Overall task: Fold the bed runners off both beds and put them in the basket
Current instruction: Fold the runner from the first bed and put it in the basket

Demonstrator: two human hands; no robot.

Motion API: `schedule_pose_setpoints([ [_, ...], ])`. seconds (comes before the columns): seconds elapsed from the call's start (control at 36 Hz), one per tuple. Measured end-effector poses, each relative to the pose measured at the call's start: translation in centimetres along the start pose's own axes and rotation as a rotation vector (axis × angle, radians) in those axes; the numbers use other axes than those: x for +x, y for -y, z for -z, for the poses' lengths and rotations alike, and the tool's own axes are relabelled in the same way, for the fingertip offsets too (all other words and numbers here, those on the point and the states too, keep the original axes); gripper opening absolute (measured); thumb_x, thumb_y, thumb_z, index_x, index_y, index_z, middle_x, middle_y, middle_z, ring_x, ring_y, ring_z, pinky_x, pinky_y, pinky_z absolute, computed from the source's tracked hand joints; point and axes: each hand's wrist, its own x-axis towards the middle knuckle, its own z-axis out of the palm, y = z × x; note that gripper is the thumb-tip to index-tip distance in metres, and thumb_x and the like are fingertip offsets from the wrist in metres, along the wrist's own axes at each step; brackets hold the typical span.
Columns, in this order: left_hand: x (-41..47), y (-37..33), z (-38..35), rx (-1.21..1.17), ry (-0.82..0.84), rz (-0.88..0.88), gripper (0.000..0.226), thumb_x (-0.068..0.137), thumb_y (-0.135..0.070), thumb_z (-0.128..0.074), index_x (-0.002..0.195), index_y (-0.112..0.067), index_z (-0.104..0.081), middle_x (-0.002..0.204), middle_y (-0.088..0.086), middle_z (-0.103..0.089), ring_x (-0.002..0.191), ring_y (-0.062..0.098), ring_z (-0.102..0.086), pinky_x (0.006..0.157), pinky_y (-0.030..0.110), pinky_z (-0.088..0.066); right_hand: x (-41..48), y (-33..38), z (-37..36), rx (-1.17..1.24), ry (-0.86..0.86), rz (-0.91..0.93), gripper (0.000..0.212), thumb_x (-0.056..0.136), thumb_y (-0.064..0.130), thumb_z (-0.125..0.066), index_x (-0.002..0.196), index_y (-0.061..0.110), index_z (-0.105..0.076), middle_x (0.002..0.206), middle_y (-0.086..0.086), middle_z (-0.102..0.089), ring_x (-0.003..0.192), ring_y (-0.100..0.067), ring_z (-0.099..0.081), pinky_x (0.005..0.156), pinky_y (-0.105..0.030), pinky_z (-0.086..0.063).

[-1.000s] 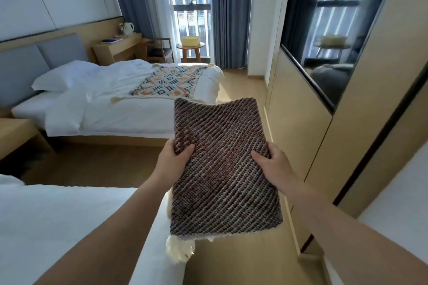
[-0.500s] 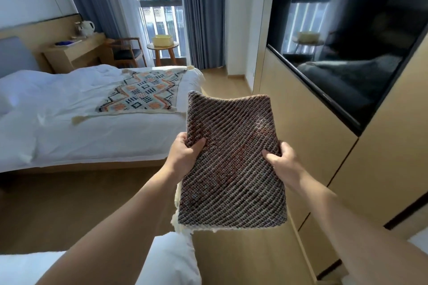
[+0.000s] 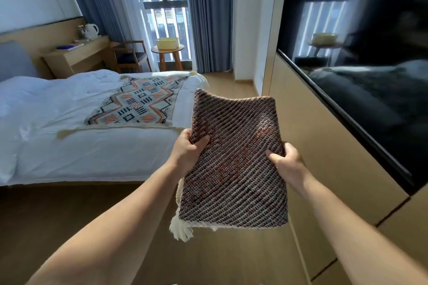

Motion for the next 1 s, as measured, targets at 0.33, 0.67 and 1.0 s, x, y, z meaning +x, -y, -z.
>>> schedule_pose_setpoints([
  [0.33,15.6,-2.4,-5.5,0.016,-0.066,-0.008,0.065,0.067,-0.055,-0.077,0.116,-0.018,-0.055,0.115,0.008,-0.067,0.107,0.027,-0.063,0.097,0.052,-0.048,17.7,3.6,3.4,-0.072,0.036,0.069,0.024,0.091,0.022,-0.063,0.114,0.017,-0.058,0.105,0.0,-0.065,0.096,-0.019,-0.063,0.086,-0.031,-0.049],
  [0.67,31.4,-1.6,-8.8,0.04,-0.104,0.015,0.024,0.087,-0.02,-0.068,0.107,-0.012,-0.058,0.102,0.006,-0.069,0.087,0.016,-0.067,0.079,0.034,-0.055,33.6,4.8,2.3,-0.125,0.035,-0.02,0.024,0.09,0.023,-0.061,0.113,0.017,-0.057,0.105,0.001,-0.065,0.094,-0.019,-0.062,0.085,-0.036,-0.052],
  [1.0,53.9,-2.3,-7.7,0.004,0.001,0.004,0.013,0.086,-0.024,-0.068,0.097,-0.025,-0.06,0.102,0.005,-0.072,0.093,0.022,-0.069,0.088,0.047,-0.054,54.0,10.7,-2.3,-0.154,-0.073,-0.014,0.018,0.088,0.018,-0.064,0.105,0.017,-0.06,0.1,-0.001,-0.064,0.091,-0.021,-0.062,0.081,-0.032,-0.05],
])
